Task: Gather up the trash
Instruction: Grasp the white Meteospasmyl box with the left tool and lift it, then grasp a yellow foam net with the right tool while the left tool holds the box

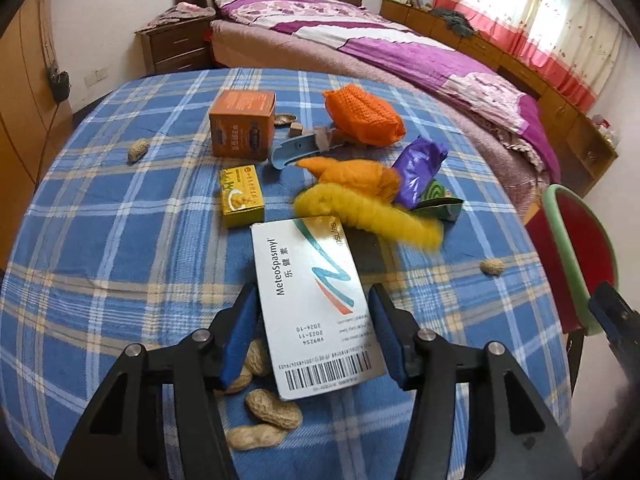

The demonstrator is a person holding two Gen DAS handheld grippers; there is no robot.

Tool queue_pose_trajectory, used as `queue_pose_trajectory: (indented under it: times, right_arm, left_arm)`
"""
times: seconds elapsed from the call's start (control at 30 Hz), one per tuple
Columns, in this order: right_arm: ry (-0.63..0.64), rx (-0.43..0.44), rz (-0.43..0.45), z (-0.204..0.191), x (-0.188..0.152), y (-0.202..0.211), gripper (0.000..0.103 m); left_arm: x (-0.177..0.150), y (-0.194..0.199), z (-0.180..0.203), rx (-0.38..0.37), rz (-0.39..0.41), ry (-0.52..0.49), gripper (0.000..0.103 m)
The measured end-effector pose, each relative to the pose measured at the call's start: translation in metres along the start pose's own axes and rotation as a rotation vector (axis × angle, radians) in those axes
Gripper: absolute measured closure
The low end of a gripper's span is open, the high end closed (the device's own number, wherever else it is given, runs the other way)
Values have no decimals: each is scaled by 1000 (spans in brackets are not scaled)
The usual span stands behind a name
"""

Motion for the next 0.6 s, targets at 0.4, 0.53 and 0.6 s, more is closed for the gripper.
queue_pose_trajectory:
  times: [0.4,0.53,0.6]
  right_arm:
    - [96,19,-53,-47,-8,-19,54]
    - [134,28,-70,-64,-10,-26,54]
    - [154,35,-83,-74,-12,-31,54]
  left_arm:
    - [4,35,-34,-9,72,29,46]
    - [8,41,-54,-1,93,68,46]
    - [8,41,-62,2,95,87,46]
Point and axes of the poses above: each gripper's, at about its wrist camera, not at the fingertips, and y roughly against the way its jaws point, z to its right, x to its top, the point moved 10 cm from there along -y, roughly the way its jaws point, and after that the axes turned 7 degrees about -z, right-handed, at the moved point
